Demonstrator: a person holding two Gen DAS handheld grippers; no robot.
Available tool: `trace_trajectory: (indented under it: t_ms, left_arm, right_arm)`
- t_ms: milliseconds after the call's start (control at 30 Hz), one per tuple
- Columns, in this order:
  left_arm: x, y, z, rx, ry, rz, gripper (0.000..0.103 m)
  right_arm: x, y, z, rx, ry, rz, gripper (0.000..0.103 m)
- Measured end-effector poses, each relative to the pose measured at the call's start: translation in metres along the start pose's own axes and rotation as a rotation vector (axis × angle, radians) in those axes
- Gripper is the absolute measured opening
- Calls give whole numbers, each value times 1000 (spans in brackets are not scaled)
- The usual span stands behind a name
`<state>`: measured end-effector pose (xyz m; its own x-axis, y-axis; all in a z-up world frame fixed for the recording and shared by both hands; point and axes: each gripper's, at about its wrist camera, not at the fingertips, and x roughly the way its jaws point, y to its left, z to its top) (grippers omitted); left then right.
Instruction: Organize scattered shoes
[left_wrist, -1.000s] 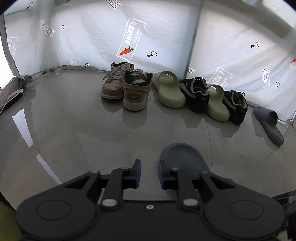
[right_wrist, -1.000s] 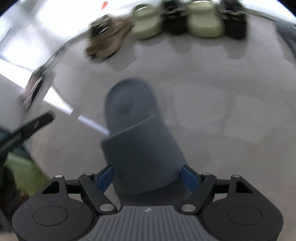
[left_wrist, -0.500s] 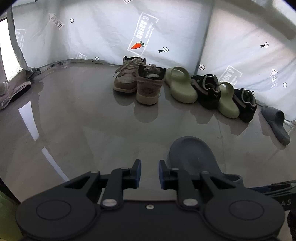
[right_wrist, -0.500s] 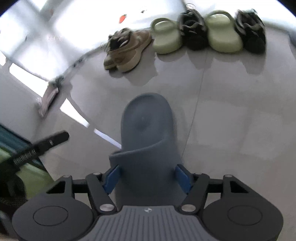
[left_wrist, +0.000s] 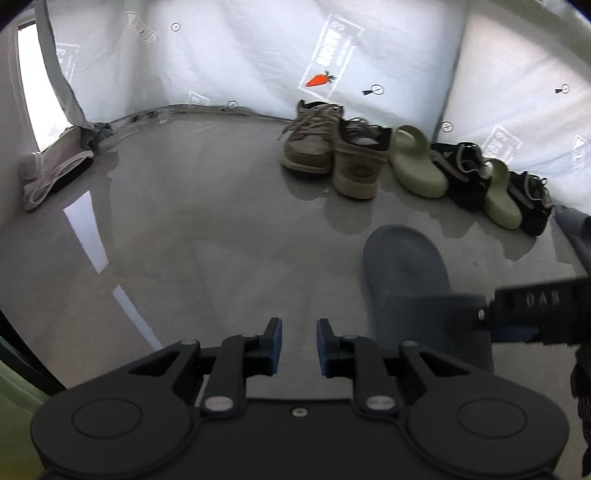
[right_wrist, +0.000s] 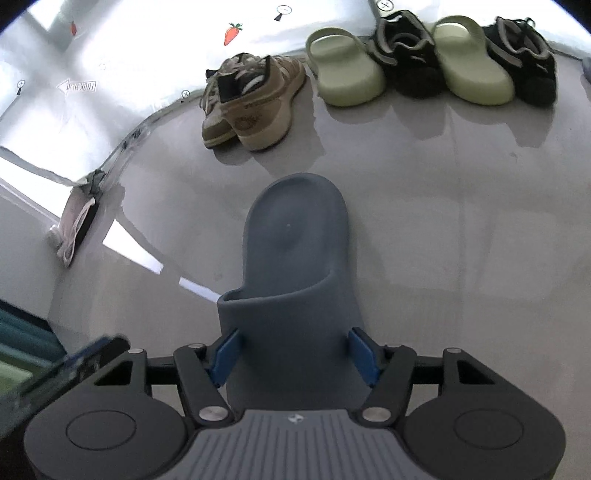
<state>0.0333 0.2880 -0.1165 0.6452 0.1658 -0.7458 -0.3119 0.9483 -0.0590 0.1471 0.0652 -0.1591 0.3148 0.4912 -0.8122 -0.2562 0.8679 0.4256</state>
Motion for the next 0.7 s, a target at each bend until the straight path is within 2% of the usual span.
trace_trajectory:
  t_ms: [200, 267, 367, 433, 600, 700]
  left_arm:
    - [1, 23, 8, 26, -13, 2, 20]
    - [1, 26, 9, 34, -14, -2, 20]
    - [0, 23, 9, 37, -16, -18, 20]
    - [0, 17, 10, 42, -20, -33, 20]
    - [-4, -10, 12, 66, -38, -83, 20]
    - [-7, -45, 12, 94, -43, -140, 20]
  right_arm:
    - [20, 32, 11, 44, -23, -16, 65]
    - [26, 43, 11, 95, -18, -20, 64]
    - [29, 49, 8, 140, 0, 6, 61]
    - [30, 50, 4, 163, 11, 26, 61]
    - [28, 30, -8, 245, 33, 175, 59]
    - [-6, 14, -14, 171, -74, 133, 61]
